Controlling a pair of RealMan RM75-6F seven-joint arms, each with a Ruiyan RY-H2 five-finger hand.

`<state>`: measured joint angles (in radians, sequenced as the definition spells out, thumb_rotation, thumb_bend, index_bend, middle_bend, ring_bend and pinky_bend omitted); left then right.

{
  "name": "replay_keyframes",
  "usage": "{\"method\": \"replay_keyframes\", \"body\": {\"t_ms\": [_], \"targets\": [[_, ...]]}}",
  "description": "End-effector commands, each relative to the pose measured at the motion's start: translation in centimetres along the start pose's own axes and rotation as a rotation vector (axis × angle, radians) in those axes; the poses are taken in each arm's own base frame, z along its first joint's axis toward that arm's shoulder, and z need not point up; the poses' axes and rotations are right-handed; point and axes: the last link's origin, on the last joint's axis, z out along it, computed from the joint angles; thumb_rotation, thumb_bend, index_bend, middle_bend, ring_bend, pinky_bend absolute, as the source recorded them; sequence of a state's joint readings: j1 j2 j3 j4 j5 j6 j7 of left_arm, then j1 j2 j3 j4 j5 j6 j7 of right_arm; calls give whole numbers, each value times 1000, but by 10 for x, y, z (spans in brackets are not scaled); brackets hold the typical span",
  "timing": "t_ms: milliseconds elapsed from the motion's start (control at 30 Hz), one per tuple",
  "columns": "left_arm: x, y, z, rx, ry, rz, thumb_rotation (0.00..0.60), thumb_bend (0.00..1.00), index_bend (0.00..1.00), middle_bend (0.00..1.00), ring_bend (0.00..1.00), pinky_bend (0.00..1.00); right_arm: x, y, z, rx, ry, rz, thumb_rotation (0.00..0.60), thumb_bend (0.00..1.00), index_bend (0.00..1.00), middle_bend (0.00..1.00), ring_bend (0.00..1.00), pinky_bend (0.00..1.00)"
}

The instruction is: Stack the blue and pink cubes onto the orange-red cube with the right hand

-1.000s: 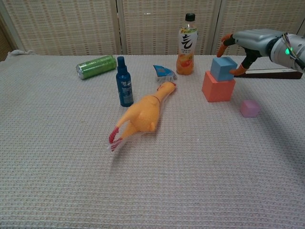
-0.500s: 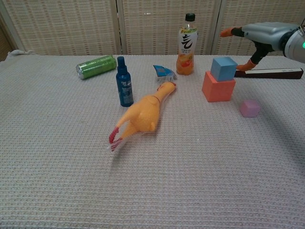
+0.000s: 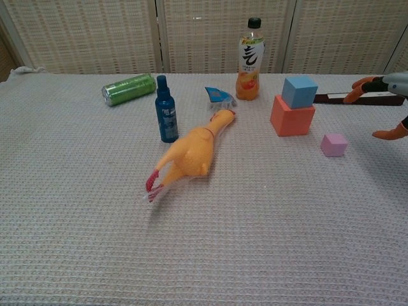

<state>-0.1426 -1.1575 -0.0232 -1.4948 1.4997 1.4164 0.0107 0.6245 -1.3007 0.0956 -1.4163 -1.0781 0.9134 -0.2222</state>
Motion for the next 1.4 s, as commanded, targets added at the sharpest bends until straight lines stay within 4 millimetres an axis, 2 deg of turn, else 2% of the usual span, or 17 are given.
{"method": "replay_keyframes", "body": {"t_ms": [33,300,533,967,1200,1400], "targets": [[0,0,0,1,3,0,600,429,0,0,0,84,-14,-1,8,-2,-22,24,600,223,253,0,0,0],[-1,-2,0,5,-9,-1,600,430,0,0,0,84,-35,-9,29,-11,-37,26,600,223,281,0,0,0],[-1,-5,2,15,-17,-4,600,429,0,0,0,84,-38,-16,41,-4,-32,56,600,223,299,0,0,0],[-3,-6,3,23,-29,-3,600,429,0,0,0,84,-47,-22,56,-29,-20,48,600,224,432,0,0,0],[-3,-6,3,22,-28,-4,600,433,0,0,0,84,-38,-22,51,-23,16,71,600,224,481,0,0,0],[-1,-5,1,15,-22,-5,600,436,0,0,0,84,-14,-22,36,20,56,77,600,223,484,0,0,0]]}}
